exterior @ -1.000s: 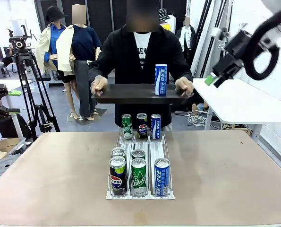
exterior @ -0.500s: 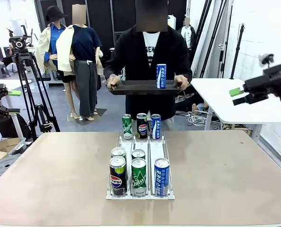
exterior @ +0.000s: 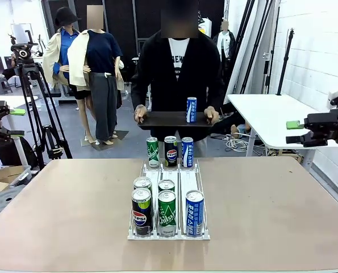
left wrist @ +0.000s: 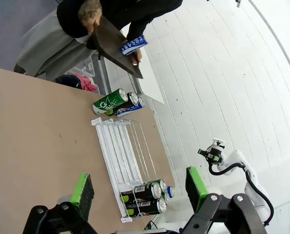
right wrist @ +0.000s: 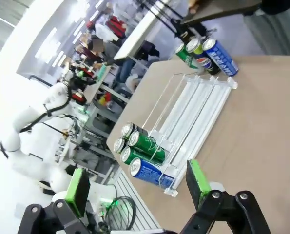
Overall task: Retrieve and hand over the desired beverage to the person.
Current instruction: Pick up another can of the same type that the person held from the Automatic Can Dispenser.
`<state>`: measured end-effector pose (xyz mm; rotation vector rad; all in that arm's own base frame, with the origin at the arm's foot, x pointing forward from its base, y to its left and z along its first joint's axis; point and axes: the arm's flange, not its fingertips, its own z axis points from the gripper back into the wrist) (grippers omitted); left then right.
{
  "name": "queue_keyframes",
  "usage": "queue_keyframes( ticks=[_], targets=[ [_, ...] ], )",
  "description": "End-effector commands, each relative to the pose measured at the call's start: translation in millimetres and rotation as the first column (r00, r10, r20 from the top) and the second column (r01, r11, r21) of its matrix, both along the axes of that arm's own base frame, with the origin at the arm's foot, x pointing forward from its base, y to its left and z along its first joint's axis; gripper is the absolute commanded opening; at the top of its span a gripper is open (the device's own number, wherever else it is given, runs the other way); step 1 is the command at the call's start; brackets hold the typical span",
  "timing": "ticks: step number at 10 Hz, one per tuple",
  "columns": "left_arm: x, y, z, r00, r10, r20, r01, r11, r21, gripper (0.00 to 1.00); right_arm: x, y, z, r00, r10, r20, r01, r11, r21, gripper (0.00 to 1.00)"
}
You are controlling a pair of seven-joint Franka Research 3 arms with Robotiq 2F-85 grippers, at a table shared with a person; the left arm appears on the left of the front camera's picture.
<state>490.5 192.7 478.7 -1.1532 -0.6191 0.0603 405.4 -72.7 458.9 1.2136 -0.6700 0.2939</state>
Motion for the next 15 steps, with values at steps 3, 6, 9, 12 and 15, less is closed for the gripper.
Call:
queue_keyframes(
  ticks=[3, 6, 9, 12, 15],
  targets=[
    [-0.8, 0.0, 2.2, 1.000, 0.002, 0.002, -0.002, 1.000, -0.002, 1.00, 13.2, 1.2, -16.8, 0.998, 0.041, -0.038, -0.039, 0.998, 0.044, 1.00],
    [-0.8, 0.0, 2.2, 1.000, 0.002, 0.002, -0.002, 1.000, -0.002, 1.00, 2.8, -4.2, -15.4, 1.000, 0.014, -0.017, -0.014, 0.999, 0.043, 1.00],
    [-0.8, 0.0, 2.2, 1.000, 0.002, 0.002, -0.002, 1.000, -0.002, 1.00, 2.8, -4.2, -15.4, 1.000, 0.014, -0.017, -0.014, 0.999, 0.043, 1.00],
    [-0.8, 0.0, 2.2, 1.000, 0.002, 0.002, -0.002, 1.000, -0.002, 1.00, 2.8, -4.2, -15.4, 1.000, 0.014, -0.017, -0.014, 0.999, 0.043, 1.00],
    [-0.8, 0.0, 2.2, 1.000, 0.002, 0.002, -0.002, 1.000, -0.002, 1.00, 2.8, -4.2, -15.4, 1.000, 0.014, -0.017, -0.014, 0.999, 0.043, 1.00]
  ],
)
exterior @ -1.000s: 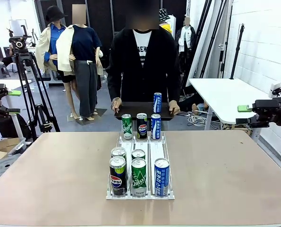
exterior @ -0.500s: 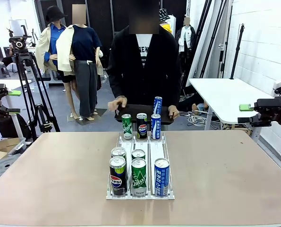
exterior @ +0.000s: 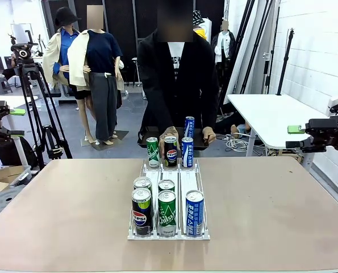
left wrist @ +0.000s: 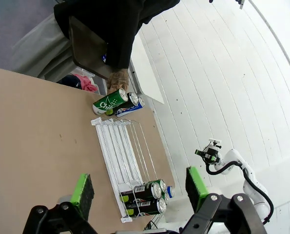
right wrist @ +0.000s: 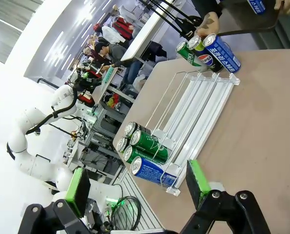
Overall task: Retrieve and hand over the desired beverage to the person.
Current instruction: Pick up another can of the same type that the person held from the Automatic Can Dispenser.
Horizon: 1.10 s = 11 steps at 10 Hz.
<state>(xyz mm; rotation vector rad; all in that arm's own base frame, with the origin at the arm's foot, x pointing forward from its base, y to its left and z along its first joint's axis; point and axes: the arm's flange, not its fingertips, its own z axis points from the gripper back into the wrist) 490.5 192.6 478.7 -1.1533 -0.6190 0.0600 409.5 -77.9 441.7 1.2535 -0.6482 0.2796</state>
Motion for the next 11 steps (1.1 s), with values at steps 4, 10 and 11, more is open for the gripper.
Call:
queue_keyframes(
  ticks=[4, 10, 11],
  targets=[
    [-0.8, 0.1, 2.2, 1.000, 0.002, 0.002, -0.002, 1.000, -0.002, 1.00, -1.3, 0.9, 1.8, 1.000, 0.000, 0.007, 0.000, 1.000, 0.008, 1.00],
    [-0.8, 0.1, 2.2, 1.000, 0.002, 0.002, -0.002, 1.000, -0.002, 1.00, -1.3, 0.9, 1.8, 1.000, 0.000, 0.007, 0.000, 1.000, 0.008, 1.00],
    [-0.8, 0.1, 2.2, 1.000, 0.002, 0.002, -0.002, 1.000, -0.002, 1.00, -1.3, 0.9, 1.8, 1.000, 0.000, 0.007, 0.000, 1.000, 0.008, 1.00]
  ],
)
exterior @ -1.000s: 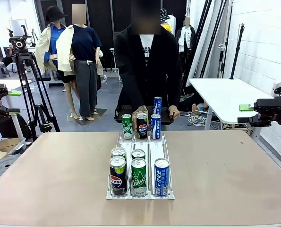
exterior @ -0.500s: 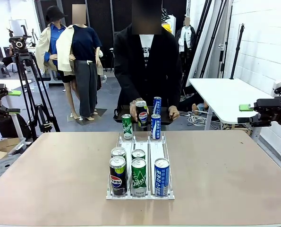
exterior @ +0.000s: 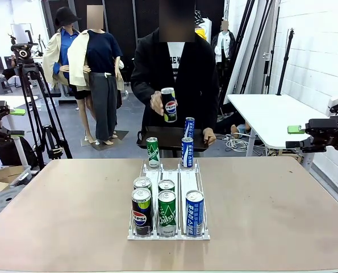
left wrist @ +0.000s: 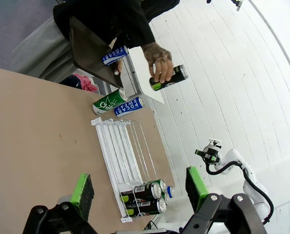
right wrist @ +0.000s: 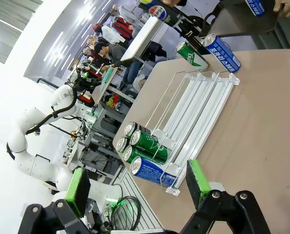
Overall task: Retrieve and hand over the desired beverage to the person.
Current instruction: Pick up another can of the same type that the person held from the Automatic Can Dispenser.
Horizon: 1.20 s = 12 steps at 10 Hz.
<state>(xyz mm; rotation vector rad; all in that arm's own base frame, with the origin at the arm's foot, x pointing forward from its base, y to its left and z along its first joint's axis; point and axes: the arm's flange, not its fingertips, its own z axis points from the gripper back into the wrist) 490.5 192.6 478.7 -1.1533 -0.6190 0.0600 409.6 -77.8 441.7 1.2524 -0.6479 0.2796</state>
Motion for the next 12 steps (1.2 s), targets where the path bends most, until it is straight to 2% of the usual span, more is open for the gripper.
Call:
queue_keyframes(
  ticks=[1, 12],
  targets=[
    [-0.8, 0.1, 2.2, 1.000, 0.002, 0.002, -0.002, 1.000, -0.002, 1.00, -1.3, 0.9, 1.8, 1.000, 0.000, 0.008, 0.000, 1.000, 0.009, 1.00],
    [-0.8, 0.1, 2.2, 1.000, 0.002, 0.002, -0.002, 1.000, -0.002, 1.00, -1.3, 0.9, 1.8, 1.000, 0.000, 0.008, 0.000, 1.000, 0.009, 1.00]
  ],
)
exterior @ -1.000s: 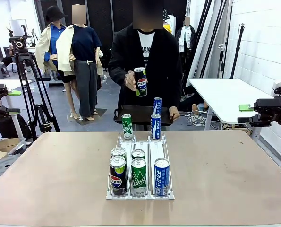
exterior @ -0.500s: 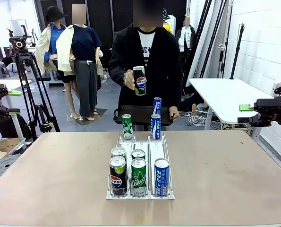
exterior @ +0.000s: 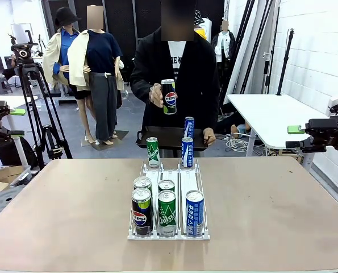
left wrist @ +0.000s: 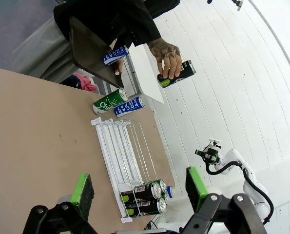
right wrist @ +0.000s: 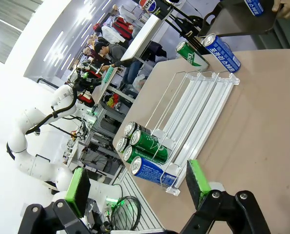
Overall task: Retrieve and hand over the desired beverage to the person.
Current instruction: Pick up another can of the same type that the person held from the Automatic Can Dispenser.
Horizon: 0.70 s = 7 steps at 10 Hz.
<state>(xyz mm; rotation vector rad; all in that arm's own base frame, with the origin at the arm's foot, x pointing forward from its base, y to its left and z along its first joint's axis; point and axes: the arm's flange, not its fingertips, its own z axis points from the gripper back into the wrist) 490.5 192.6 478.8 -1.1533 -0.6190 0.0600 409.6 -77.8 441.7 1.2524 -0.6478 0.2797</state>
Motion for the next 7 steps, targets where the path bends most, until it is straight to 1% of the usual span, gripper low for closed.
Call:
queue_keyframes(
  ticks=[1, 7],
  targets=[
    [-0.8, 0.1, 2.2, 1.000, 0.002, 0.002, -0.002, 1.000, -0.002, 1.00, -1.3, 0.8, 1.8, 1.000, 0.000, 0.008, 0.000, 1.000, 0.009, 1.00],
    [-0.8, 0.1, 2.2, 1.000, 0.002, 0.002, -0.002, 1.000, -0.002, 1.00, -1.3, 0.8, 1.8, 1.000, 0.000, 0.008, 0.000, 1.000, 0.009, 1.00]
  ],
)
